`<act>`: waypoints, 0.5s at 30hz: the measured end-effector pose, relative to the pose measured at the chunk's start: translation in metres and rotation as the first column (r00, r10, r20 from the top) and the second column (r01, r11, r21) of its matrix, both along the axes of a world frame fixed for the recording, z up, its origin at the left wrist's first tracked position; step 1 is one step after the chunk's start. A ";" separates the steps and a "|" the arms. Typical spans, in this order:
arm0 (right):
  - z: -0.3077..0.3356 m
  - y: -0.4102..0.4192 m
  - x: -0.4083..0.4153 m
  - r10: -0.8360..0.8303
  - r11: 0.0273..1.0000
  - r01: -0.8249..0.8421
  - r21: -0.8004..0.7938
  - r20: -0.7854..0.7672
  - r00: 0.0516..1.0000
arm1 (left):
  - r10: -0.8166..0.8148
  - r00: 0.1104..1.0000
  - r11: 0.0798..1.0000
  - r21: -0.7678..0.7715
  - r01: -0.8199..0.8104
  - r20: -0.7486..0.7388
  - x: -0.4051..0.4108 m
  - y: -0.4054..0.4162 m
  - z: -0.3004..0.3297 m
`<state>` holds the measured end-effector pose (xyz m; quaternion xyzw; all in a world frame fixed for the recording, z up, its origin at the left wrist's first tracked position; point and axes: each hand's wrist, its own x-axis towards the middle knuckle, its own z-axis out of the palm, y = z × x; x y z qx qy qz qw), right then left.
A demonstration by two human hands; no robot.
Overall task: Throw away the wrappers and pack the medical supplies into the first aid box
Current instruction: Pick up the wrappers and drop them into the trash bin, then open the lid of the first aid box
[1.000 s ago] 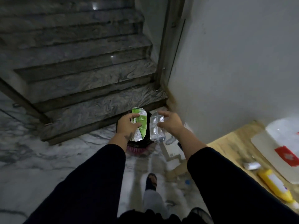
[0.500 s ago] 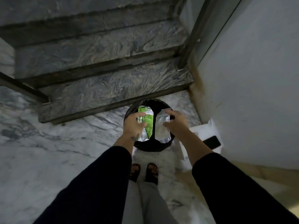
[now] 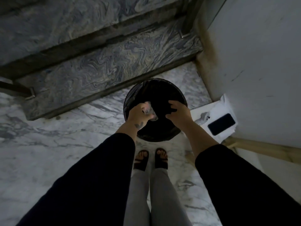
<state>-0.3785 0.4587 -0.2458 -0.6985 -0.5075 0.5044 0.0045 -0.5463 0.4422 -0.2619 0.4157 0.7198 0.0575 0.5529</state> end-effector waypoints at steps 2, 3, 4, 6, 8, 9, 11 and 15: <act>0.014 -0.002 0.002 0.035 0.999 -0.035 0.009 0.010 0.999 | -0.021 1.000 0.999 0.028 0.022 -0.018 0.002 0.002 0.014; 0.023 -0.002 0.004 0.053 0.998 -0.053 0.021 0.019 0.998 | -0.017 1.000 0.999 0.045 0.018 -0.018 0.003 0.004 0.024; 0.033 -0.003 0.007 0.073 0.997 -0.074 0.035 0.032 0.997 | -0.036 0.999 0.997 0.067 0.037 -0.020 0.005 0.006 0.035; 0.058 -0.005 0.012 0.126 0.989 -0.131 0.067 0.084 0.988 | -0.169 0.984 0.976 0.129 0.175 -0.054 0.011 0.011 0.062; 0.087 -0.009 0.020 0.180 0.977 -0.196 0.088 0.160 0.971 | -0.315 0.944 0.927 0.181 0.328 -0.095 0.020 0.017 0.094; 0.103 -0.012 0.026 0.198 0.971 -0.219 0.093 0.192 0.961 | -0.378 0.918 0.896 0.205 0.395 -0.116 0.027 0.020 0.112; 0.139 -0.021 0.041 0.203 0.964 -0.236 0.121 0.234 0.951 | -0.484 0.858 0.819 0.255 0.513 -0.173 0.042 0.023 0.147; 0.207 -0.042 0.081 0.123 0.957 -0.204 0.207 0.348 0.929 | -0.620 0.751 0.665 0.356 0.656 -0.226 0.087 0.021 0.211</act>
